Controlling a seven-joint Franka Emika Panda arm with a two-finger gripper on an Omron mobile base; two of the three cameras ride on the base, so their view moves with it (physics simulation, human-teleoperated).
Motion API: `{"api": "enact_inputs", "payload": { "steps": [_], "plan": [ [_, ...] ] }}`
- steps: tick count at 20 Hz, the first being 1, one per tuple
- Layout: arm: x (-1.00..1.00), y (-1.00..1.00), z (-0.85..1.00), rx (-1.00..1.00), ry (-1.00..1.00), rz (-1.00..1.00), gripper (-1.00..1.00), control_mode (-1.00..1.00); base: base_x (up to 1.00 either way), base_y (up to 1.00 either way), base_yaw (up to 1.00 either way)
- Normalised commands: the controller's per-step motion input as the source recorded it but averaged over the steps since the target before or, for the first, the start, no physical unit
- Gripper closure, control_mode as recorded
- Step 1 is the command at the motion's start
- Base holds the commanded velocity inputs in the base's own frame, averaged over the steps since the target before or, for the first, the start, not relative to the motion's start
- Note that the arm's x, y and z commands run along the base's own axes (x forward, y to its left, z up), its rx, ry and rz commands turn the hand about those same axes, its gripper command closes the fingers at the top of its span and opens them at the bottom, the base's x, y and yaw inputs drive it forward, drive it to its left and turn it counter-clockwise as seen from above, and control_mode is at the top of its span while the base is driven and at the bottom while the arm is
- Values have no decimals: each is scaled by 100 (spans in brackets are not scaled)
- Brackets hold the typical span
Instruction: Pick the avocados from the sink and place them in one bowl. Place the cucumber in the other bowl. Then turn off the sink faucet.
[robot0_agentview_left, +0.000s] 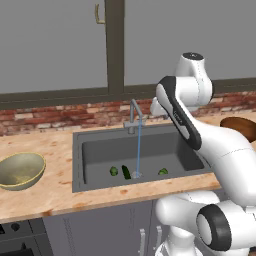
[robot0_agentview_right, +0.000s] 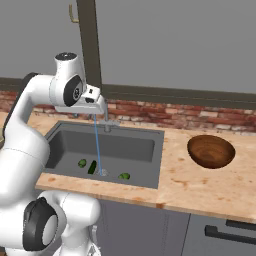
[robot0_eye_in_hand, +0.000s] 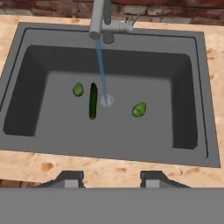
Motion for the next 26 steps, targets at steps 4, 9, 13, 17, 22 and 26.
{"api": "enact_inputs", "payload": {
  "steps": [4,9,13,17,22,26],
  "plan": [
    [0,8,-8,0,0,0,-100,-100,0,0,0],
    [0,12,-29,0,0,0,-100,-100,0,0,0],
    [0,2,-42,0,0,1,-100,-100,0,0,0],
    [0,1,-44,0,0,0,-100,-100,0,0,0],
    [5,6,-37,-1,0,0,-100,-100,0,0,0],
    [12,23,-31,-1,0,0,-100,-100,0,0,0]
  ]
}}
